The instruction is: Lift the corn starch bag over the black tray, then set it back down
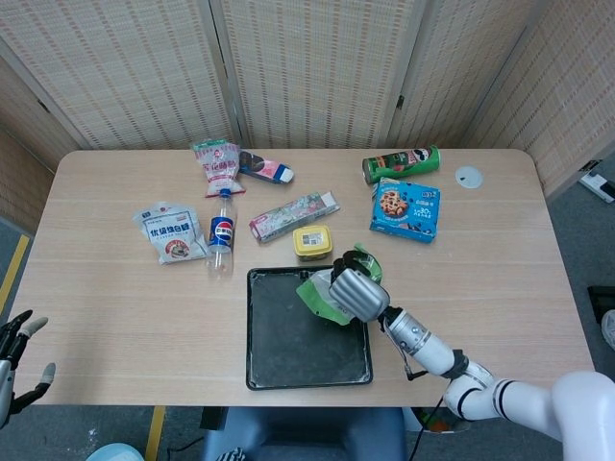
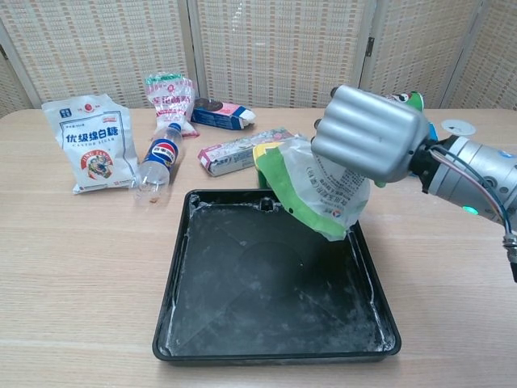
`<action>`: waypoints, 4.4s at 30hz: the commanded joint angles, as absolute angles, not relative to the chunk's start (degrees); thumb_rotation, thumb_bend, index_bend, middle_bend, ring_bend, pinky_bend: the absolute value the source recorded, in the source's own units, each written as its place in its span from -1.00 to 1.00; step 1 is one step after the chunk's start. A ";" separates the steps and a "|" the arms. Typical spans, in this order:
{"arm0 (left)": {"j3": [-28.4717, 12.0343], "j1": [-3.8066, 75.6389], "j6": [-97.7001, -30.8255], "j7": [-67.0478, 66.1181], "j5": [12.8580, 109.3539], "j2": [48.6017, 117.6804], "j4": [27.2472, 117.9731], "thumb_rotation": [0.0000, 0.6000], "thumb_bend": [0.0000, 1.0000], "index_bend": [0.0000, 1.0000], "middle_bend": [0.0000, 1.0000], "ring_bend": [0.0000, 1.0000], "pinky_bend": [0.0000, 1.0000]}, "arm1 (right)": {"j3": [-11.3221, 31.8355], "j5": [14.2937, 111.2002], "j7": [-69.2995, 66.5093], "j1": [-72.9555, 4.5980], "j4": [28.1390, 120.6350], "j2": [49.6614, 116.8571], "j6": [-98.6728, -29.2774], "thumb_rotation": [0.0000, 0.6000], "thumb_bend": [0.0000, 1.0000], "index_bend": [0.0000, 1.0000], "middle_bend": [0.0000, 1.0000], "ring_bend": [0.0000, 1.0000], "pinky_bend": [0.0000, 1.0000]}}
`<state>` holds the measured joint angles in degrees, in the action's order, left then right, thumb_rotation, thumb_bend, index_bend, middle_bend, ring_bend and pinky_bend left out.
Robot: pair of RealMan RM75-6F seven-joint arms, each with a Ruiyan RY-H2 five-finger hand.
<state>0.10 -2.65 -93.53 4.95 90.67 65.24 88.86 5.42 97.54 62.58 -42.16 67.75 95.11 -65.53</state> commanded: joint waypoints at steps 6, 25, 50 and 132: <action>0.02 -2.71 -93.49 5.06 90.39 65.20 88.76 1.00 -0.12 -0.59 -0.74 -0.71 -0.96 | 5.94 97.05 57.87 -41.19 64.66 97.78 -68.62 1.00 0.03 0.42 0.33 0.70 0.28; -0.01 -2.38 -92.89 4.40 90.30 65.30 89.05 1.00 -0.12 -0.59 -0.74 -0.71 -0.96 | 6.05 96.80 50.32 -40.49 58.63 101.71 -72.58 1.00 0.04 0.69 0.64 0.96 0.58; -0.14 -2.13 -92.55 4.21 90.13 65.38 89.00 1.00 -0.12 -0.59 -0.74 -0.71 -0.96 | 10.56 85.66 48.02 -38.57 64.78 102.45 -67.46 1.00 0.04 0.70 0.66 0.99 0.62; 0.06 -1.94 -92.06 3.80 89.99 65.37 89.22 1.00 -0.12 -0.58 -0.74 -0.69 -0.96 | 5.14 95.45 38.33 -40.98 49.12 106.97 -77.00 1.00 0.04 -0.13 0.02 0.16 0.09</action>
